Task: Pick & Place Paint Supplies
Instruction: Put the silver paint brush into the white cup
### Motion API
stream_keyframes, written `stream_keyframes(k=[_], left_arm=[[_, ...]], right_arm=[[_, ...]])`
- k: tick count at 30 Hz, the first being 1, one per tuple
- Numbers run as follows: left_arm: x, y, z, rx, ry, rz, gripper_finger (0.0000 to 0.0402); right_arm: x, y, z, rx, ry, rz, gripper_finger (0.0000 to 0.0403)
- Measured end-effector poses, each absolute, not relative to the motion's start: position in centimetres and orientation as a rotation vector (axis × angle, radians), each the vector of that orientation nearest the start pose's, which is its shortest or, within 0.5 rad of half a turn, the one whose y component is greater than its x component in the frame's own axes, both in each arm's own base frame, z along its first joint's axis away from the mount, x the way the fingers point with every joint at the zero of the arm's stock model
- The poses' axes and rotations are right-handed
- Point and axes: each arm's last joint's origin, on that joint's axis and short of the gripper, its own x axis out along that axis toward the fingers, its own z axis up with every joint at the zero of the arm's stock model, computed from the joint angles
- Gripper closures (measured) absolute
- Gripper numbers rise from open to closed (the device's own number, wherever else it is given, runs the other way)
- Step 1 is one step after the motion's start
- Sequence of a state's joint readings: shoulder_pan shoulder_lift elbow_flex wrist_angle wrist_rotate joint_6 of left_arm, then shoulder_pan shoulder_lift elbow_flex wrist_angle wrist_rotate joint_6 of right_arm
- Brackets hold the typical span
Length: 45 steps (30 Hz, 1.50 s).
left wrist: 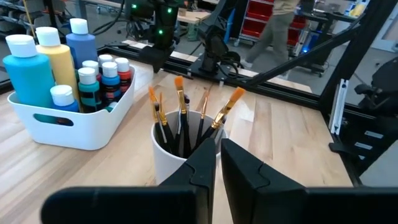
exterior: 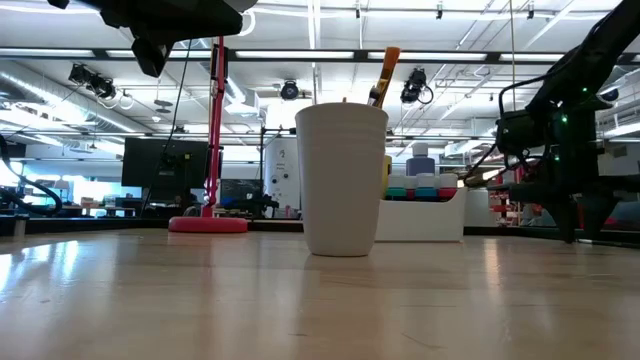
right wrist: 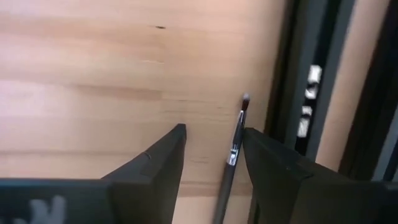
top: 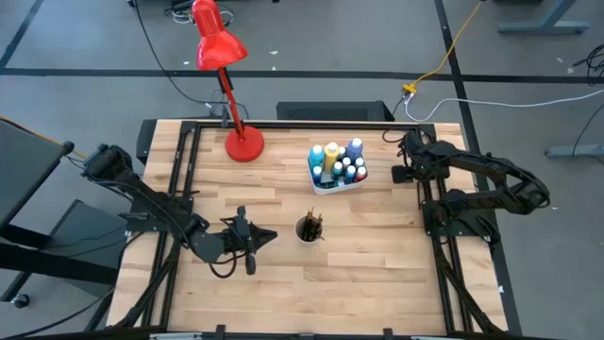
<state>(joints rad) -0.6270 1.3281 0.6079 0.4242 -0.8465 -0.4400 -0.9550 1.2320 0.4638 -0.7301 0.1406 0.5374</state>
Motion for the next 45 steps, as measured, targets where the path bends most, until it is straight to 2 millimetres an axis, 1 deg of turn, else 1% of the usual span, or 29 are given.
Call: stream_keyframes(k=[4,8,12,15,20,24,29,37,45], left_arm=[[22.6,-13.7,21.8,-0.238,0.167,0.262,0.0368],[22.6,-13.7,21.8,-0.238,0.166,0.263,0.0368],[22.6,-13.7,21.8,-0.238,0.165,0.265,0.0368],[22.6,-13.7,21.8,-0.239,0.165,0.266,0.0368],[22.6,-13.7,21.8,-0.246,0.164,0.267,0.0368],[22.6,-13.7,21.8,-0.246,0.164,0.267,0.0368],[22.6,-13.7,21.8,-0.246,0.164,0.266,0.0368],[22.6,-13.7,21.8,-0.246,0.164,0.267,0.0368],[22.6,-13.7,21.8,-0.238,0.165,0.267,0.0368]], right_arm=[[9.0,-13.3,13.2,0.881,1.203,-1.169,0.0236],[9.3,-13.6,13.2,0.87,1.166,-1.11,0.0244],[9.4,-13.7,13.2,0.867,1.171,-1.11,0.026],[9.5,-13.8,13.1,0.867,1.172,-1.109,0.0281],[9.5,-13.8,13.2,0.865,1.164,-1.108,0.0329],[9.6,-14.0,13.2,0.831,1.159,-1.092,0.0364],[9.8,-14.3,13.2,0.787,1.136,-1.078,0.0394],[10.4,-14.6,13.4,0.812,1.066,-0.965,0.0401],[10.5,-14.7,13.5,0.811,1.039,-0.958,0.0402]])
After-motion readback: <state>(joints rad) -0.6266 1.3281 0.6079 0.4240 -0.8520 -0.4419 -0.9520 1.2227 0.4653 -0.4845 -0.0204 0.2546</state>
